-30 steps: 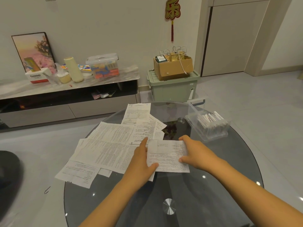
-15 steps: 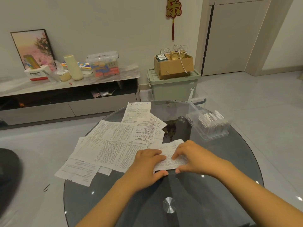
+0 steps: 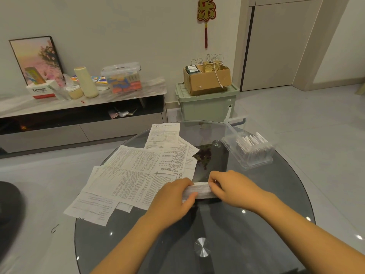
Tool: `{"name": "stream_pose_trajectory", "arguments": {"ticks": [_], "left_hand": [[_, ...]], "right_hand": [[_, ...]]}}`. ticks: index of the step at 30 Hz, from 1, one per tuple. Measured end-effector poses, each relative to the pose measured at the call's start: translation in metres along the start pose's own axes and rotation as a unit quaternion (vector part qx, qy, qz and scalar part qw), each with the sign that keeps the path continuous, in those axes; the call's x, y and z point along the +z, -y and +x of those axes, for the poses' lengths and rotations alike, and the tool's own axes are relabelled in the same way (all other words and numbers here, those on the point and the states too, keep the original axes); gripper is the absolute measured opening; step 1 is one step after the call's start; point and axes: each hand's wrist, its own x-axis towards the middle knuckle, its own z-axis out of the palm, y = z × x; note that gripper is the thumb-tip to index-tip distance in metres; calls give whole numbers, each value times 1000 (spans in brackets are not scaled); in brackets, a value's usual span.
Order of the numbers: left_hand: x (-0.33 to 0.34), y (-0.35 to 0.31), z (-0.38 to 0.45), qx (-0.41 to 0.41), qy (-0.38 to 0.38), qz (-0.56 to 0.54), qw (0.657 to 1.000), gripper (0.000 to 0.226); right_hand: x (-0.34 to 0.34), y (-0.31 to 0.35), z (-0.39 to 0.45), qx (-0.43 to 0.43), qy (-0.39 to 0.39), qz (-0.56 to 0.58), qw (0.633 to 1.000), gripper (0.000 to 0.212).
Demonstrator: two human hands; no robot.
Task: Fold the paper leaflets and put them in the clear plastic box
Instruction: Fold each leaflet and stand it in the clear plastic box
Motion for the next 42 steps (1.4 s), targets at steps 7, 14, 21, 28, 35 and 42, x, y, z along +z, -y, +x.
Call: {"name": "stream_pose_trajectory", "arguments": {"ticks": [7,14,21,28,35,42], "left_hand": [[10,9,3,-50,7,-6,999,47],[16,3,3,44,-3,78,996,22],[10,-13,-9,74,83,65,992,58],[13,-16,-7,44,68,41,996,53],[14,-17,-1,-38,-14,-45,998,17],[22,-3,6,-51,-10,-88,995,52]], "right_hand": [[4,-4,2,51,43,29,997,28],[0,-2,2,115,93,83,985,10],[-11,-8,-2,134,192,267,935,13],[-20,2,-3,125,139,420,888,23],[-19,2,0,123,17,417,901,19],[-5,-1,6,95,45,329,939,20]]}}
